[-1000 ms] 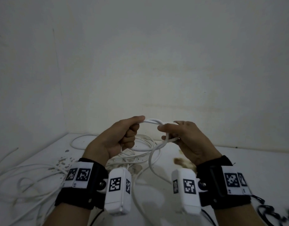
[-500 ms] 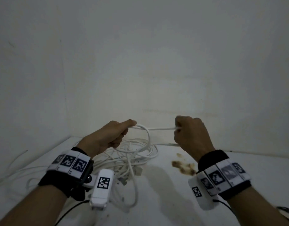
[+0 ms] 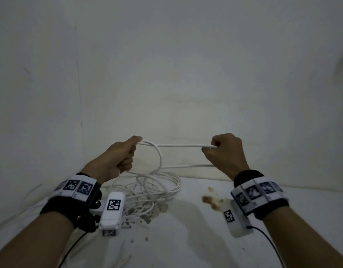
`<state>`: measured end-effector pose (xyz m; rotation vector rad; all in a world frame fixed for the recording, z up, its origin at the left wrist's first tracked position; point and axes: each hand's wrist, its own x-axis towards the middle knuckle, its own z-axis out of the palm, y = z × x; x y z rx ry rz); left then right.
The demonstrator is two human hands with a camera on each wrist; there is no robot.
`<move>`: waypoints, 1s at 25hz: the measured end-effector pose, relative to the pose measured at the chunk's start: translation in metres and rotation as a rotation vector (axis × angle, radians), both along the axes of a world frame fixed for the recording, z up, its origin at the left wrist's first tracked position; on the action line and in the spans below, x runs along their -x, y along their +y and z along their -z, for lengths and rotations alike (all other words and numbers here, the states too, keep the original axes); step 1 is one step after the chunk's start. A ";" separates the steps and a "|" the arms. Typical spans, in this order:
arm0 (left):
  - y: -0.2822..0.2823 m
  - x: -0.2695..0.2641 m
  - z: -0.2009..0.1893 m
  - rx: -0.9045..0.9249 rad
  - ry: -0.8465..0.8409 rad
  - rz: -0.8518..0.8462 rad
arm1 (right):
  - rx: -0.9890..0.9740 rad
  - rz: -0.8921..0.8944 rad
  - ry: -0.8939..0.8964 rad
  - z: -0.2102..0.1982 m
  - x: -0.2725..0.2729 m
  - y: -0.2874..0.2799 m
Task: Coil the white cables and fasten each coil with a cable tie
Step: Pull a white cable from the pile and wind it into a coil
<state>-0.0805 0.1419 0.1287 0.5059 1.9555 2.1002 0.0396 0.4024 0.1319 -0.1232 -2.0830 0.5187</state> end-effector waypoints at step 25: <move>-0.062 0.039 0.008 0.142 0.025 -0.172 | -0.050 0.335 -0.190 -0.008 0.017 0.034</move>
